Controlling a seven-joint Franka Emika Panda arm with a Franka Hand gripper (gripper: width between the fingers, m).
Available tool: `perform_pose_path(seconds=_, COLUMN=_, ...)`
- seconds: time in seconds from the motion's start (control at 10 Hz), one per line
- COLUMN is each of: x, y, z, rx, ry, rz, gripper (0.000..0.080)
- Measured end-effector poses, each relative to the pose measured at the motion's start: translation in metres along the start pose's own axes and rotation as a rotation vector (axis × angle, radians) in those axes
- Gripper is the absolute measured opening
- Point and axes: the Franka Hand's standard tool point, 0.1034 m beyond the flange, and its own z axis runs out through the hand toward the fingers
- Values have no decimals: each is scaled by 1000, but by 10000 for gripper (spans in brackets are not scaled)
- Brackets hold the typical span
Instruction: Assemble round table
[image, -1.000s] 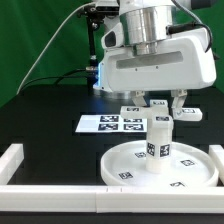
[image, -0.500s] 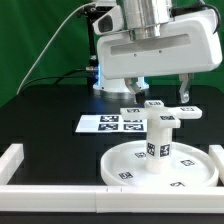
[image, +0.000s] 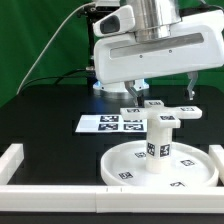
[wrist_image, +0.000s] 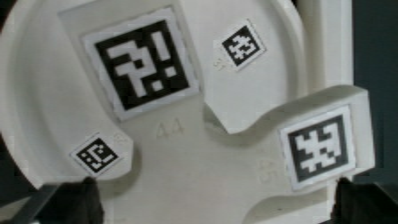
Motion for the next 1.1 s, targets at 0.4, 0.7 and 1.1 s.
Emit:
perform_pose_path(seconds=0.4, x=11, y=-1, z=-4, rx=-110, ry=-28, rz=-707, gripper=649)
perform_pose_path(seconds=0.7, x=10, y=1, z=-1, rx=-108, ry=-41, rz=-843, gripper=649)
perform_pose_path(seconds=1.1, x=3, y=7, z=19, rx=-102, ry=-57, rz=-842, gripper=649)
